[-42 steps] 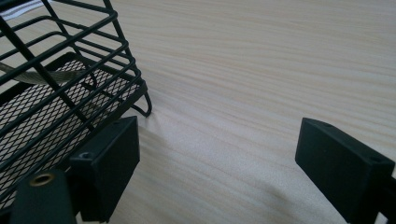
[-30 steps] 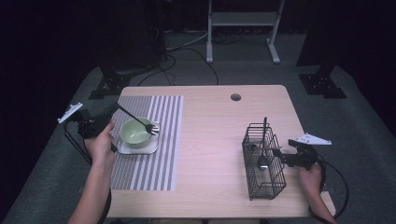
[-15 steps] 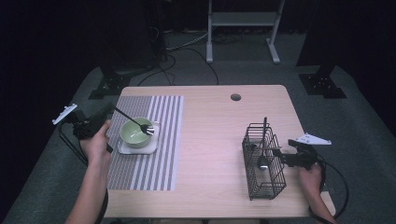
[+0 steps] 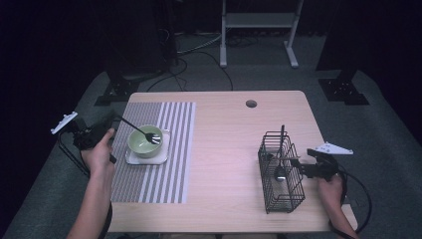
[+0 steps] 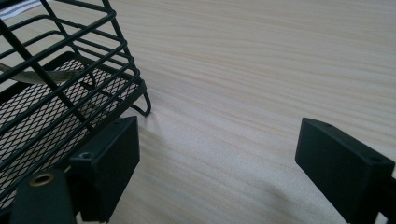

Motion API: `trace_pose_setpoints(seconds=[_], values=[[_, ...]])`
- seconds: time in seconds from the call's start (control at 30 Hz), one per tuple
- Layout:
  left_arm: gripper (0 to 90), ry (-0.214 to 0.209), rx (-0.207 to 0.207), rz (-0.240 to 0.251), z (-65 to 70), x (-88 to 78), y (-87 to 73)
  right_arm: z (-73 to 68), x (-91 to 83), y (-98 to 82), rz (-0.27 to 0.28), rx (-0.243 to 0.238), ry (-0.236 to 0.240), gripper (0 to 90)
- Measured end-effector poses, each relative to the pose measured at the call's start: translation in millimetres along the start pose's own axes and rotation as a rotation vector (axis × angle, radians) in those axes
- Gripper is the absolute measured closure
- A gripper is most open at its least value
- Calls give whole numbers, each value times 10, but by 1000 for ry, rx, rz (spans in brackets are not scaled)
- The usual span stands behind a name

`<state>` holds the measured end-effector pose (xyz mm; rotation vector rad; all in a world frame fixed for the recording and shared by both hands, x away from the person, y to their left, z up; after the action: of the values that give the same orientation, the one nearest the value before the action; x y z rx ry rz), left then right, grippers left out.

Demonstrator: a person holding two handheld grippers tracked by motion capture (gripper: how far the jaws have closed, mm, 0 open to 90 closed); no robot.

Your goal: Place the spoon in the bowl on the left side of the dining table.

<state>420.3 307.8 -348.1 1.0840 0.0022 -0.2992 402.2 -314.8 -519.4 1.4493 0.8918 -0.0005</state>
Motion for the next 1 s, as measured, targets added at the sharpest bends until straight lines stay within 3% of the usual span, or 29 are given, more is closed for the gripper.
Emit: trace_pose_setpoints(seconds=[1.0], values=[[888,81,-22,9,-353,-87,11,-2,5,-1,-5,0,-3,128]])
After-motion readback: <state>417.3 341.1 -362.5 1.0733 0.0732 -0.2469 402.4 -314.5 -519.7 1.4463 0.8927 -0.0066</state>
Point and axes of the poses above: each handheld gripper's, and its own axes: x roughly forward along the jaws, y roughly out of its top, z roughly to its right, the point moved 7 cm from there along x, roughly forward along the jaws, and after that the axes turned 4 degrees about y, right-handed, at the moved point
